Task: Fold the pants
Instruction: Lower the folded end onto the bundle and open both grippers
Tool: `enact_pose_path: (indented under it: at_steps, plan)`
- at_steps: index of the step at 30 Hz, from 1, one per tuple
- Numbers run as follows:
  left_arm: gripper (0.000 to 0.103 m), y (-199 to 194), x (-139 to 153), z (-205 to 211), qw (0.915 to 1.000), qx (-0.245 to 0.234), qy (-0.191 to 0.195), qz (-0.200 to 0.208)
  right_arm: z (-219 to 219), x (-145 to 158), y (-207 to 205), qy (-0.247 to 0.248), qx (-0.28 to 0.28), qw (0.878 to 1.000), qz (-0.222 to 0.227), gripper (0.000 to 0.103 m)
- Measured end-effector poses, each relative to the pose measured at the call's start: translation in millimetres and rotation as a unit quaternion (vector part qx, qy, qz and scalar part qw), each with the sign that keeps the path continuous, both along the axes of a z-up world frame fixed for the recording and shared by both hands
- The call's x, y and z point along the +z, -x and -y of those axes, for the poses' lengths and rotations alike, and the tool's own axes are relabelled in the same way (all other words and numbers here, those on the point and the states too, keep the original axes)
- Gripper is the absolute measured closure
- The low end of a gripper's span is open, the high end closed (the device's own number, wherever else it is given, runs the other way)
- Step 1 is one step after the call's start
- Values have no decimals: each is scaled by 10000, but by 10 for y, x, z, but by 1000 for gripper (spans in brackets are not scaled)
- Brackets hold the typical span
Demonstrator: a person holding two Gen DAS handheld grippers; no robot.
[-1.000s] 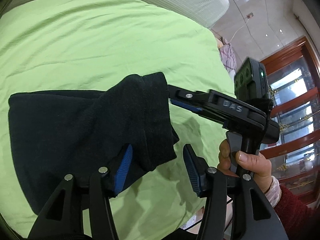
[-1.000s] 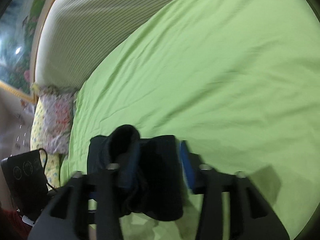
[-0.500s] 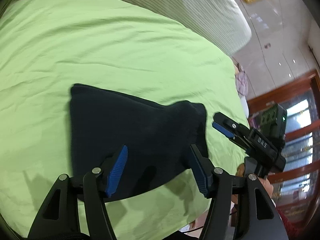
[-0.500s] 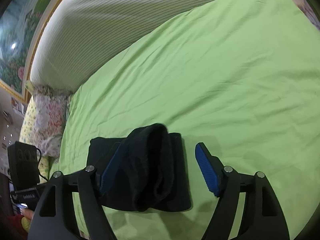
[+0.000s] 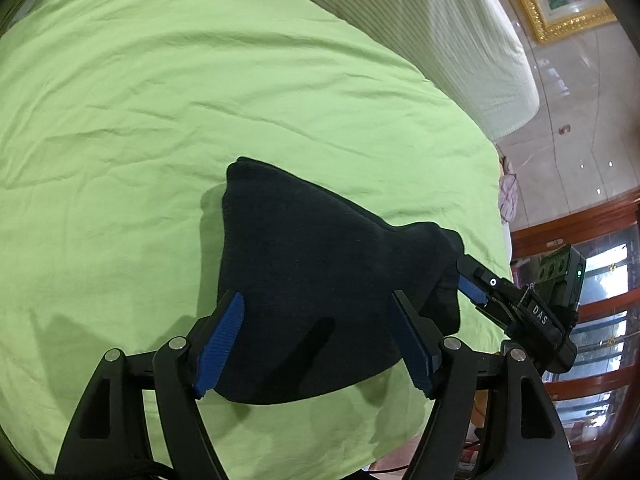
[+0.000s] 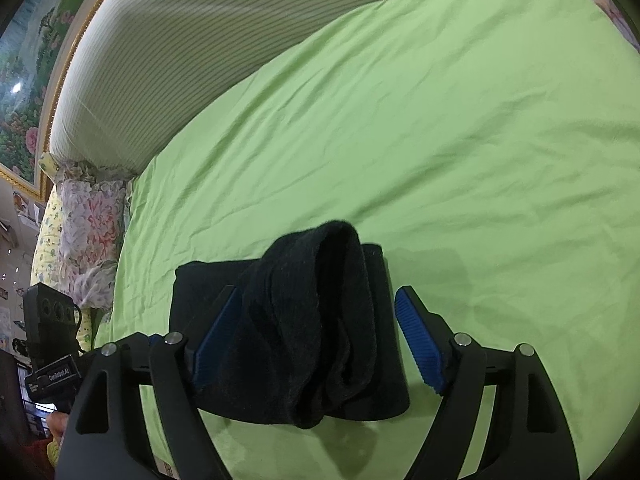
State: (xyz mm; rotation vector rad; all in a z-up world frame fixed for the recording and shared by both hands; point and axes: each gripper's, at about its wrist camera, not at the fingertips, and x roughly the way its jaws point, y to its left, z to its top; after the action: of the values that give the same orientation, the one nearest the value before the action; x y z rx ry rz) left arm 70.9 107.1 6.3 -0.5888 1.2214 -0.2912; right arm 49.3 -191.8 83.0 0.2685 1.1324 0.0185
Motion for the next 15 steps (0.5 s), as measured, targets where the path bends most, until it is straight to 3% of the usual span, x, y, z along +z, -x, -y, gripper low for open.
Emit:
enact_pose_path:
  at_steps: [15]
  plan:
    - [25,-122,-230,39,9996,45,-66,-262,75,-173,95,-32,-166,9996,-225,24]
